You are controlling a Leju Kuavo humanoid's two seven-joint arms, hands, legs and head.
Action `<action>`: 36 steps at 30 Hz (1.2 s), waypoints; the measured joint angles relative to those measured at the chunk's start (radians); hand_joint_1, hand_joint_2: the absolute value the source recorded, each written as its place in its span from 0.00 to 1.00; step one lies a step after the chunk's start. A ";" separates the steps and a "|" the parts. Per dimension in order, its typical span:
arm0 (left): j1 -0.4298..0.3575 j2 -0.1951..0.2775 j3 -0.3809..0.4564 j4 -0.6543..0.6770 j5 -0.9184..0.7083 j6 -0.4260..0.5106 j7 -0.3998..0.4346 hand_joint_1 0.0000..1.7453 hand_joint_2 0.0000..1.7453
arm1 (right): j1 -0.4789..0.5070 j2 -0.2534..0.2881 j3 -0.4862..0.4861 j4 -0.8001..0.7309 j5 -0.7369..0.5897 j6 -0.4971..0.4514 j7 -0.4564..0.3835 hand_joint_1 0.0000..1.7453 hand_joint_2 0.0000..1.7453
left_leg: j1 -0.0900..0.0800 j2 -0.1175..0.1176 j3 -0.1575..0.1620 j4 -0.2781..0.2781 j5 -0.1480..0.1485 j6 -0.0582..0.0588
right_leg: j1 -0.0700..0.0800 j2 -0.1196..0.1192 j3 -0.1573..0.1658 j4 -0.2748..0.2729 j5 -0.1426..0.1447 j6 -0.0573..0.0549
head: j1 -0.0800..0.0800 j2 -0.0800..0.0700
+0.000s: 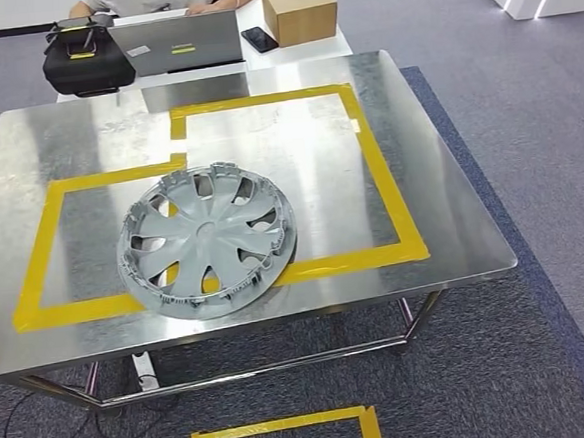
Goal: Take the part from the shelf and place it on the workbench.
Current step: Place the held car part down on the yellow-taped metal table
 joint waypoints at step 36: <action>-0.654 -0.114 -1.029 0.670 -0.176 -0.194 0.225 0.00 0.00 | -0.009 -0.054 0.067 0.015 0.050 0.025 0.029 0.00 0.00 | -0.002 0.003 -0.118 0.249 -0.109 -0.008 | -0.009 -0.002 -0.038 0.010 0.036 0.000 | -0.005 0.000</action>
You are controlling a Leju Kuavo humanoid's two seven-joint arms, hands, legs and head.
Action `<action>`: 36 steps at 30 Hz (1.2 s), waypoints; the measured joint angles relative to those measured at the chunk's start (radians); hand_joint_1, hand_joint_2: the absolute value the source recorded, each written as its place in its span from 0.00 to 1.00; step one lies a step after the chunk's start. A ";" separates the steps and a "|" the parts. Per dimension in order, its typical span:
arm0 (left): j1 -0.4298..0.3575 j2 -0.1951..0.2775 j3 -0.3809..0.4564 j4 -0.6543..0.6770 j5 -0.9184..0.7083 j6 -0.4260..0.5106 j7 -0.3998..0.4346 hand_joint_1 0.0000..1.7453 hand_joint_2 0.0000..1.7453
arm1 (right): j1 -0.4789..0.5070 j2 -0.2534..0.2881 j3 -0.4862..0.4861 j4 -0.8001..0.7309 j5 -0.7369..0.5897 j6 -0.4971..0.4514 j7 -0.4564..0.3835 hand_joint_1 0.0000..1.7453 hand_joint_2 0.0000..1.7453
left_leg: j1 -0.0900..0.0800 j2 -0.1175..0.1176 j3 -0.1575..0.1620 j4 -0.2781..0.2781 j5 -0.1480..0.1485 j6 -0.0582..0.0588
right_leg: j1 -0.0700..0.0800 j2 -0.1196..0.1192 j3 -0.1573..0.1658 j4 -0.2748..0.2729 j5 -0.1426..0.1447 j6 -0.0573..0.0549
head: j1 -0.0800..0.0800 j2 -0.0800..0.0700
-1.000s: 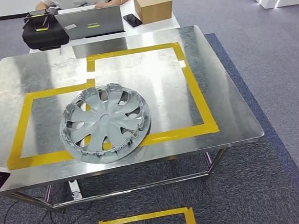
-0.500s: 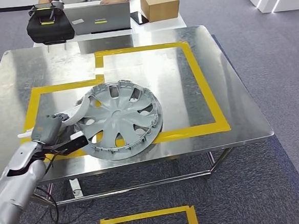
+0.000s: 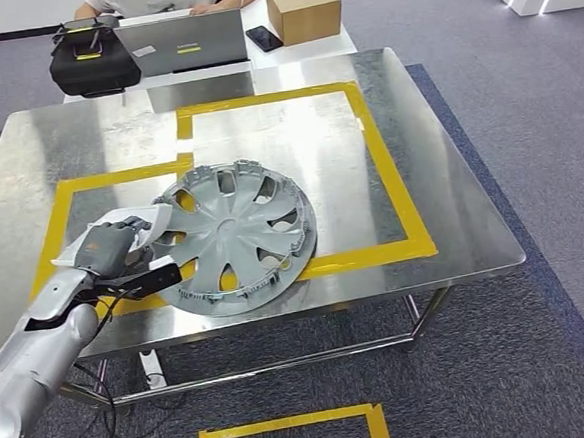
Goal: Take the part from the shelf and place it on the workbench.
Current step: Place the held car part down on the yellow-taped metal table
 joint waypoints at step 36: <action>0.820 -0.333 0.301 -1.128 0.768 0.395 -0.169 0.00 0.00 | 0.037 0.081 -0.085 -0.002 -0.092 -0.089 0.020 0.00 0.00 | -0.005 -0.002 0.179 -0.251 0.065 0.020 | 0.003 0.001 0.003 0.003 0.002 0.015 | 0.013 0.000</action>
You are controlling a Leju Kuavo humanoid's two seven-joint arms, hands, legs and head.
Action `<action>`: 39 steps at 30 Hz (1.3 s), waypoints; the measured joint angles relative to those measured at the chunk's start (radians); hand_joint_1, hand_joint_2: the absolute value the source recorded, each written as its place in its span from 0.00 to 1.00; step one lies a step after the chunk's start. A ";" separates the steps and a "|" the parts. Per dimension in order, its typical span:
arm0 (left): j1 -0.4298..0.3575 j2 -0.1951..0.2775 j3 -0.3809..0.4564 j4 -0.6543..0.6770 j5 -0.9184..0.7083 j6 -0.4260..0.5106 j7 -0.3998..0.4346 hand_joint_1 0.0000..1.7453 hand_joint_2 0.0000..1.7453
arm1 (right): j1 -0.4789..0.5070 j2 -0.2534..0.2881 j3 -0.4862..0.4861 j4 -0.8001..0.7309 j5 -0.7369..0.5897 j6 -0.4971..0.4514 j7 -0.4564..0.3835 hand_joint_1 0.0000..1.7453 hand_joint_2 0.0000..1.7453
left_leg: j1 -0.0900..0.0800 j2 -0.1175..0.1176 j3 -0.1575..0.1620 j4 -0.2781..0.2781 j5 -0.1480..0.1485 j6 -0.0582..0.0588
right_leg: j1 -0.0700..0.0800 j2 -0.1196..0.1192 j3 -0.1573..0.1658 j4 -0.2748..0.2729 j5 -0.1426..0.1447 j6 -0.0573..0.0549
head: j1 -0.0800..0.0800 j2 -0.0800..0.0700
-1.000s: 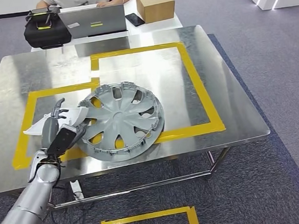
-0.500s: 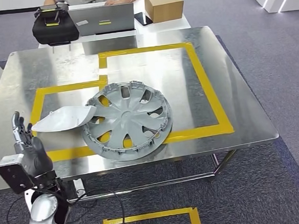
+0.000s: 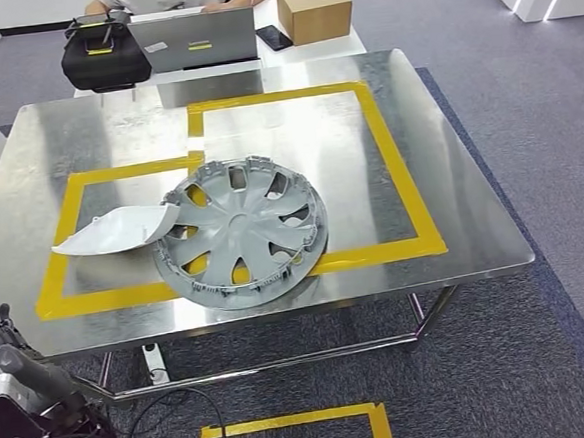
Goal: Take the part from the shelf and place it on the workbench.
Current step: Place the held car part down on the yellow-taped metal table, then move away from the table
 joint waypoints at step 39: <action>0.100 0.044 0.051 -0.119 -0.038 -0.018 0.052 0.00 0.00 | -0.002 0.015 -0.042 -0.016 0.017 -0.010 -0.003 0.00 0.00 | 0.000 0.013 -0.004 -0.053 0.047 0.043 | 0.000 0.000 -0.080 0.203 -0.161 0.035 | 0.006 0.000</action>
